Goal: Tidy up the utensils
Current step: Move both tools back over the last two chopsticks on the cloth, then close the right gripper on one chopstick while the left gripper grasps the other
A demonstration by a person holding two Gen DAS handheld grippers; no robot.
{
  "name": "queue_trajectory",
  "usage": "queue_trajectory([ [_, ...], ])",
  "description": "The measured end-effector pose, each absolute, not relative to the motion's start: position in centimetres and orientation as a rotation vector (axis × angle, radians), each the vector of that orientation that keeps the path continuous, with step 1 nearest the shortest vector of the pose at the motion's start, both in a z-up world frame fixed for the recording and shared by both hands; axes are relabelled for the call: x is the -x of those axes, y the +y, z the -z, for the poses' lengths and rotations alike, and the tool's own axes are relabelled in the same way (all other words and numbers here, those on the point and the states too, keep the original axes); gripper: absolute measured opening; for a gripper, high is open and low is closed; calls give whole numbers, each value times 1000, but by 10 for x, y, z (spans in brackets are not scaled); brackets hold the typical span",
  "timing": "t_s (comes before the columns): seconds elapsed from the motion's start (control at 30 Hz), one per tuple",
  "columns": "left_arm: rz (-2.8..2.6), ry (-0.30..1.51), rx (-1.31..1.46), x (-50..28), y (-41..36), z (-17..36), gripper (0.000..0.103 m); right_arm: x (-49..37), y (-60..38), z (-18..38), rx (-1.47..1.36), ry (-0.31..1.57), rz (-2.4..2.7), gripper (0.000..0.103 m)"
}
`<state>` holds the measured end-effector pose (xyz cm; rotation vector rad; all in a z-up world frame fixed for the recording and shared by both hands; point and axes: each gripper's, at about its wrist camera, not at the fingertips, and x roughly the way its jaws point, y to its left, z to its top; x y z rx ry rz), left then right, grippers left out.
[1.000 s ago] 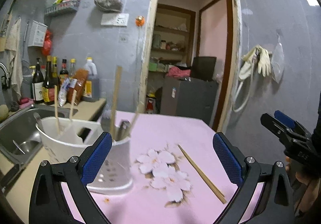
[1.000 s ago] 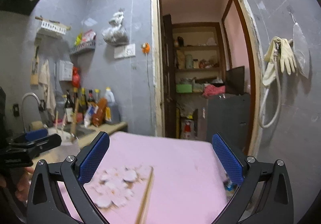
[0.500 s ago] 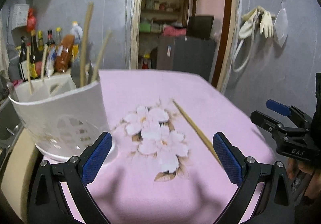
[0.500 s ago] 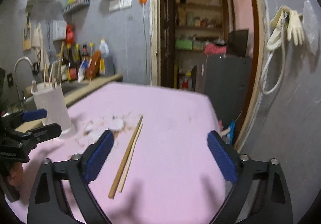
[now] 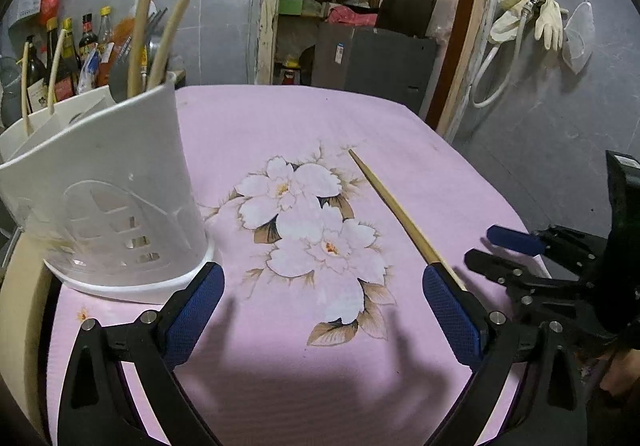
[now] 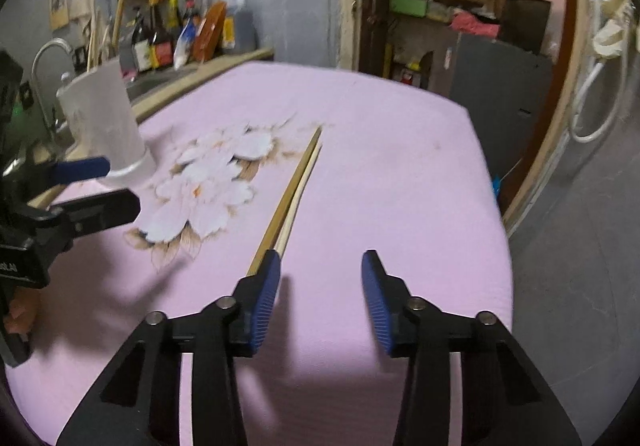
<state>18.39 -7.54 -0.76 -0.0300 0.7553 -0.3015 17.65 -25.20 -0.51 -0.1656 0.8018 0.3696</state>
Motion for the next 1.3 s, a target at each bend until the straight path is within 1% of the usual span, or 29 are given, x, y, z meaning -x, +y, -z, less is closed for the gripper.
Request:
queue_trajectory([
  [0.17, 339, 793, 17, -190, -81, 9, 79, -179, -240, 12, 208, 847, -410, 34],
  [0.33, 396, 825, 20, -198, -87, 8, 76, -182, -232, 16, 246, 866, -412, 34],
  [0.37, 407, 834, 29, -202, -87, 8, 74, -183, -231, 16, 249, 866, -409, 34],
  [0.43, 422, 852, 46, -208, -85, 7, 70, -185, -231, 16, 258, 868, -397, 29],
  [0.5, 433, 874, 56, -214, -84, 8, 67, -187, -234, 16, 258, 865, -376, 14],
  [0.57, 443, 894, 60, -219, -85, 8, 62, -190, -242, 15, 217, 870, -378, 8],
  [0.6, 454, 908, 61, -223, -86, 9, 61, -191, -248, 15, 183, 875, -382, 4],
  [0.63, 464, 916, 62, -226, -88, 9, 60, -192, -254, 14, 163, 874, -374, 2],
  [0.83, 506, 978, 65, -248, -103, 15, 51, -183, -271, 6, 154, 833, -296, 1],
  [0.9, 514, 1000, 86, -258, -106, 16, 45, -182, -278, 5, 142, 832, -274, 1],
  [0.97, 525, 1036, 128, -270, -109, 18, 37, -182, -285, 5, 122, 839, -262, 2],
  [1.07, 501, 1077, 163, -290, -117, 19, 30, -179, -289, 5, 126, 846, -256, 2],
  [1.1, 483, 1084, 161, -297, -119, 20, 28, -179, -289, 5, 122, 849, -262, 4],
  [1.17, 457, 1087, 149, -305, -122, 19, 22, -180, -291, 5, 110, 855, -270, 4],
  [1.3, 435, 1101, 139, -319, -126, 17, 14, -187, -292, 4, 101, 864, -279, 7],
])
